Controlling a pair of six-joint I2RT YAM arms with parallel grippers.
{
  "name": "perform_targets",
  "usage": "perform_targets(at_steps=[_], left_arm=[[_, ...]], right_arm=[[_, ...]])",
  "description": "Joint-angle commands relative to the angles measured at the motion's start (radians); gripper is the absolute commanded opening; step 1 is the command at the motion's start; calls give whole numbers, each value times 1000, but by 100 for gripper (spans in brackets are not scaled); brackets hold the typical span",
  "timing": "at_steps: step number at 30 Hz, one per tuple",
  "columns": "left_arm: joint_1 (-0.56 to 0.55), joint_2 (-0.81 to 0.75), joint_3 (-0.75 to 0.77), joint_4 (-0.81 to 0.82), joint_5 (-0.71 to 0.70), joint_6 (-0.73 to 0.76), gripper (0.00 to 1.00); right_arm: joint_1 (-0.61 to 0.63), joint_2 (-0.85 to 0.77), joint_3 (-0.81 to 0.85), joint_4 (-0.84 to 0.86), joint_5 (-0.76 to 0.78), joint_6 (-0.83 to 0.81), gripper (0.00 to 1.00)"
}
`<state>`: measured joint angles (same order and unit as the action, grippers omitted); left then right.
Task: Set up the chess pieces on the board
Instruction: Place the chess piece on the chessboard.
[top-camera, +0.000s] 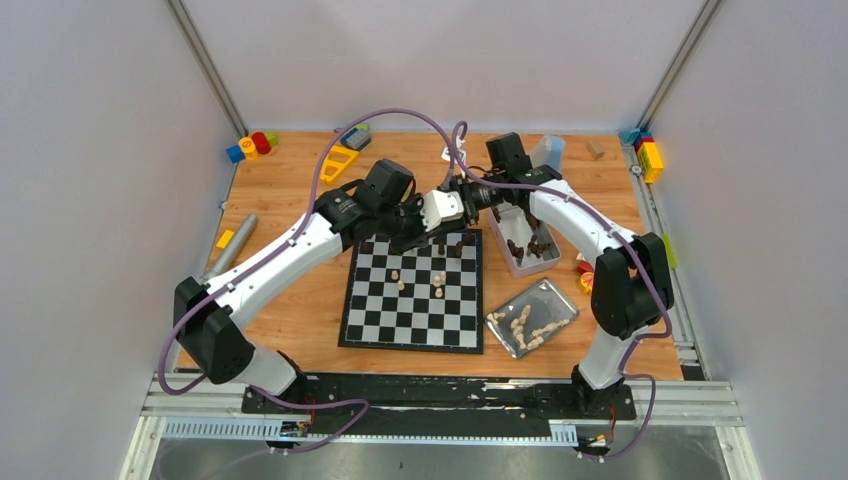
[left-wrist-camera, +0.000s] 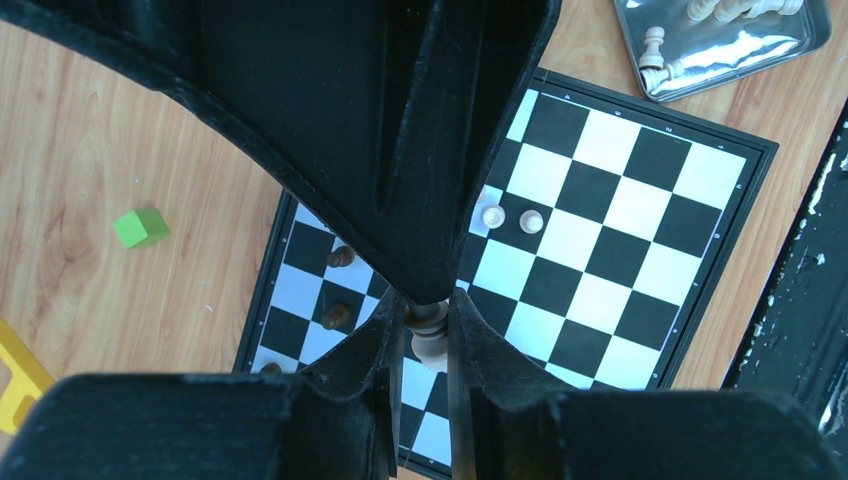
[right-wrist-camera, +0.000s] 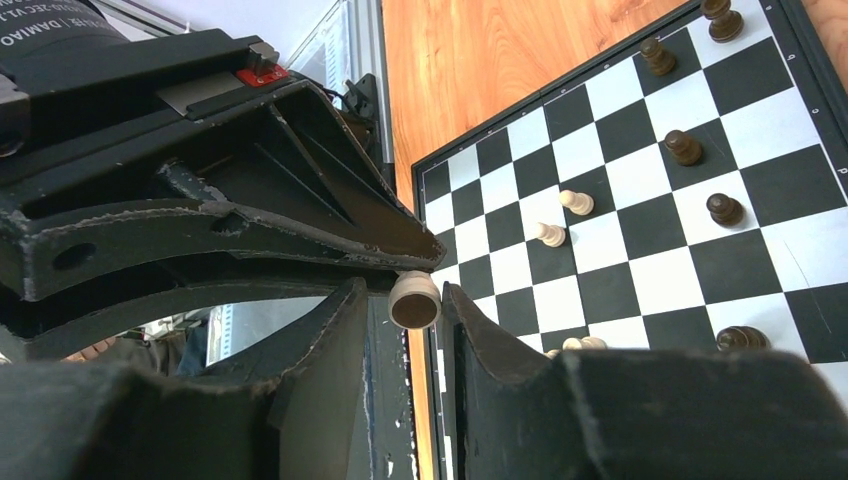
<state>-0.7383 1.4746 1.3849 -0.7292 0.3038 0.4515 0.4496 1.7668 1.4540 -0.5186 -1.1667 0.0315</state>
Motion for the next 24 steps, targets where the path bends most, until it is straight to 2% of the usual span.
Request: perform_targets(at_steps=[1, 17, 21, 24], left_arm=[[-7, 3, 18, 33, -3, -17, 13], [-8, -18, 7, 33, -13, -17, 13], [-7, -17, 2, 35, -13, -17, 13], [-8, -16, 0, 36, -14, -18, 15]], right_arm=[[8, 7, 24, 24, -36, -10, 34], [9, 31, 25, 21, 5, -17, 32], [8, 30, 26, 21, 1, -17, 29], [8, 27, 31, 20, -5, -17, 23]])
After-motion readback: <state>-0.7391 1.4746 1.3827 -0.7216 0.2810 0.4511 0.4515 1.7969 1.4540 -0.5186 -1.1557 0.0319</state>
